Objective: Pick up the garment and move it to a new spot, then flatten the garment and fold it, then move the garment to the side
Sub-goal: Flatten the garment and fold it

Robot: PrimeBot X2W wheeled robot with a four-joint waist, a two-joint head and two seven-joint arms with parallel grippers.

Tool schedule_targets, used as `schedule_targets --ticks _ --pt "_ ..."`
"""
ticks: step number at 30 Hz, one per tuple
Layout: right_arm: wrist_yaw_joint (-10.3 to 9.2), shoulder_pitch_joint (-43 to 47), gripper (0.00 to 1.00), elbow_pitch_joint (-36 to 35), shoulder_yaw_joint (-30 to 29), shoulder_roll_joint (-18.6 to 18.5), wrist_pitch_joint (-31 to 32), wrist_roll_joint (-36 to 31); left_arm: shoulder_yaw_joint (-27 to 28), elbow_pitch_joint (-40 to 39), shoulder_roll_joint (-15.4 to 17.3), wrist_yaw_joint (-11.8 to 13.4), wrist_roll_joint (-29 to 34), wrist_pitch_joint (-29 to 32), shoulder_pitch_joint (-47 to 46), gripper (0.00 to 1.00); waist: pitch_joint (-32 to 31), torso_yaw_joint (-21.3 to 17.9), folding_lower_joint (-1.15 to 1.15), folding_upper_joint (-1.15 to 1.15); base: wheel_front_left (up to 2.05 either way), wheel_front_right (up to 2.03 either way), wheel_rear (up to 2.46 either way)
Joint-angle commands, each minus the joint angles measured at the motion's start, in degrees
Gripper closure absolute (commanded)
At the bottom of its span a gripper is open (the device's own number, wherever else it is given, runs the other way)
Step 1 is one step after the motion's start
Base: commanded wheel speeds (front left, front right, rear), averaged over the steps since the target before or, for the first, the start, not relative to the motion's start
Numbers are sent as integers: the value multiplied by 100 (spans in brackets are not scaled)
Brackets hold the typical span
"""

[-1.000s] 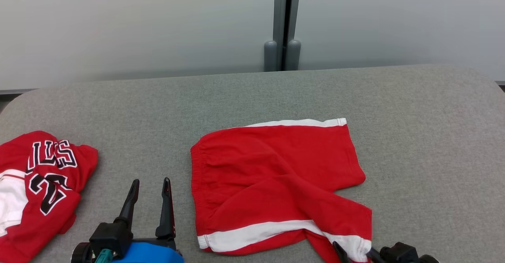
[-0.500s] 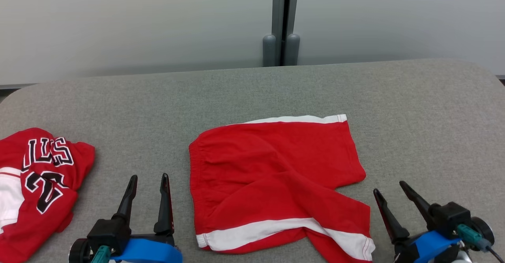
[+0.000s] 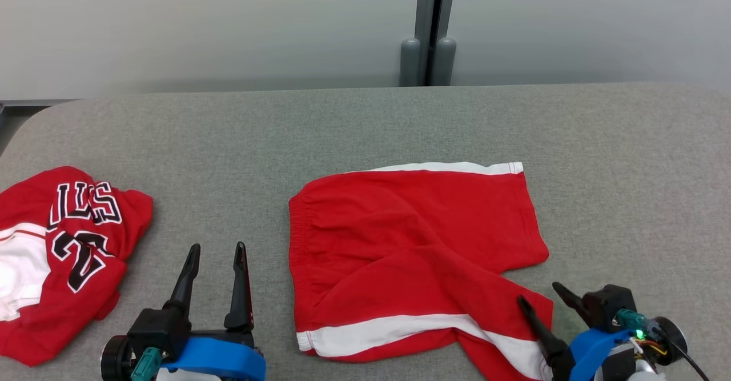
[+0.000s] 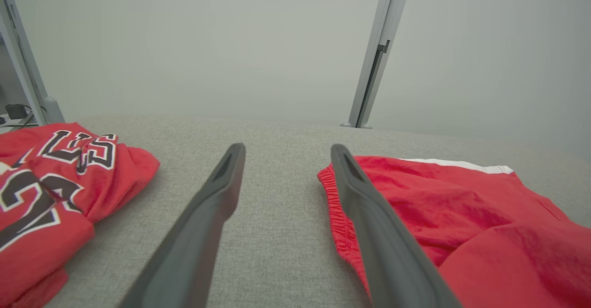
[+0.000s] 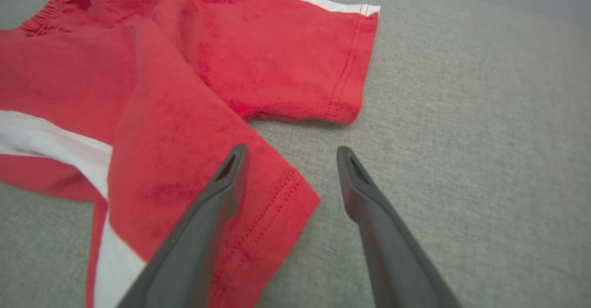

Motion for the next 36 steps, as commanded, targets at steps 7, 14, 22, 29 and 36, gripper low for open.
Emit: schedule_targets --ticks 7,14,22,29,36 --pt "2 87 0 312 445 2 277 242 1 1 -7 32 -26 -17 -89 0 23 10 0 0 0 0 0" --pt "7 -31 100 581 825 -39 431 449 -42 -6 -7 30 -34 -17 -133 0 40 28 0 0 0 0 0" --pt "1 -647 100 495 613 -217 -261 470 -40 9 -7 63 -52 -17 -136 0 40 12 0 0 0 0 0" --pt "1 -1239 100 398 42 -255 -829 157 -45 15 -6 68 -58 -17 -118 0 -30 1 0 0 0 0 0" --pt "1 -1060 100 137 -20 -140 -990 -84 -85 27 -6 78 -96 -17 -59 0 -122 26 0 0 0 0 0"
